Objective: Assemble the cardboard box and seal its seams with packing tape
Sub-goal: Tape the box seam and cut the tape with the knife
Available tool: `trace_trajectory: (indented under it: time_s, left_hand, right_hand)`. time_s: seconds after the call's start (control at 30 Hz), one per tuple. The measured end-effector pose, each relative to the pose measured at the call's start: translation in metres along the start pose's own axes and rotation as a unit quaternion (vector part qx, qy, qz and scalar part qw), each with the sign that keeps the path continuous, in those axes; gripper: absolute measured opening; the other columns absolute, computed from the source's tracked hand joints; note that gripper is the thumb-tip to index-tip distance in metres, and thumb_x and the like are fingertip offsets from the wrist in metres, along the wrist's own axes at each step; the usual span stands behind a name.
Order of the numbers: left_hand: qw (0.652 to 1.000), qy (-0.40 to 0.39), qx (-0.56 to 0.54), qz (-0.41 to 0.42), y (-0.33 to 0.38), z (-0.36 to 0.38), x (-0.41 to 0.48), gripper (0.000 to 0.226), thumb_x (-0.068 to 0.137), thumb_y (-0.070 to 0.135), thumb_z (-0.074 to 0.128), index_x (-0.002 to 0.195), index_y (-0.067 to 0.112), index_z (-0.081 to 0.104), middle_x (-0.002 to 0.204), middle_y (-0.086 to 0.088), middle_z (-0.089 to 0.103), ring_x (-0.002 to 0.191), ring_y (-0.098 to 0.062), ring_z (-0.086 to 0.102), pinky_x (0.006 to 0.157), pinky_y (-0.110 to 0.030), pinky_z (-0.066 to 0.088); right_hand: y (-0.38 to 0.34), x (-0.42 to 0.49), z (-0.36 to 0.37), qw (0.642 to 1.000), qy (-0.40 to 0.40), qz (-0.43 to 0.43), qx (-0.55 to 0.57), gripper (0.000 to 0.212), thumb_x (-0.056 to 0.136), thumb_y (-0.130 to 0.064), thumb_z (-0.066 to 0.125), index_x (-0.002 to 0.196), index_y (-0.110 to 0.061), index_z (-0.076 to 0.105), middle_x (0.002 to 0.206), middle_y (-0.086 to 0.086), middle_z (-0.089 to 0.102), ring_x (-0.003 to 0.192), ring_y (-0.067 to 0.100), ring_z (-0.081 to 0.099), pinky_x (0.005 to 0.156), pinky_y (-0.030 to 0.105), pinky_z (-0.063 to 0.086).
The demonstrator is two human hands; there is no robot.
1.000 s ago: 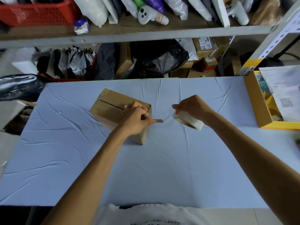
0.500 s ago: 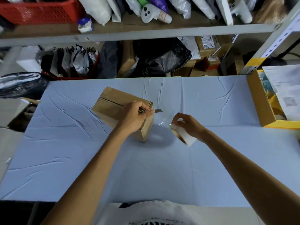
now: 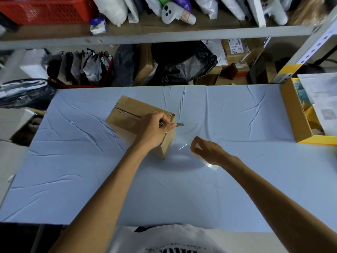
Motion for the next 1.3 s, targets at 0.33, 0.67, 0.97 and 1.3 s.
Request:
trace_trajectory:
  time_s: [0.33,0.67,0.97,1.3]
  left_hand:
    - [0.999,0.014,0.028,0.029,-0.001,0.000,0.000,0.024,0.081,0.016,0.074,0.067,0.017,0.055,0.095,-0.010,0.066,0.087,-0.022,0.062,0.083,-0.035,0.049]
    - [0.998,0.020,0.037,0.037,-0.002,0.000,0.002,0.024,0.079,0.014,0.076,0.068,0.017,0.055,0.092,-0.008,0.065,0.086,-0.023,0.063,0.082,-0.034,0.049]
    - [0.999,0.011,0.037,0.029,-0.003,0.001,0.002,0.025,0.080,0.015,0.075,0.067,0.018,0.054,0.092,-0.005,0.063,0.087,-0.021,0.062,0.082,-0.031,0.047]
    - [0.999,0.007,0.045,0.024,-0.004,0.000,0.002,0.022,0.080,0.017,0.075,0.068,0.015,0.057,0.094,-0.005,0.064,0.088,-0.019,0.061,0.080,-0.028,0.046]
  right_hand:
    - [0.001,-0.006,0.009,0.994,0.030,-0.047,-0.098,0.031,0.102,-0.026,0.036,0.127,-0.007,0.040,0.103,0.000,0.047,0.090,0.027,0.048,0.072,0.026,0.029]
    - [0.004,-0.002,0.015,0.994,0.031,-0.027,-0.097,0.077,0.091,-0.028,0.057,0.150,-0.033,0.008,0.102,0.008,0.046,0.090,0.031,0.055,0.080,0.036,0.042]
    - [0.016,0.000,0.012,0.996,0.060,0.006,-0.071,0.042,0.089,-0.021,0.050,0.129,-0.033,0.045,0.113,0.004,0.046,0.093,0.029,0.056,0.075,0.031,0.043]
    - [0.019,-0.001,0.012,0.989,0.144,0.006,-0.032,0.015,0.094,-0.042,0.048,0.104,-0.033,0.051,0.092,-0.002,0.049,0.074,0.023,0.054,0.063,0.029,0.039]
Point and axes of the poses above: each hand's wrist, its own x-axis towards the middle knuckle, its own z-axis out of the palm, y = z × x, the point moved 4 cm from there along x, towards the middle knuckle
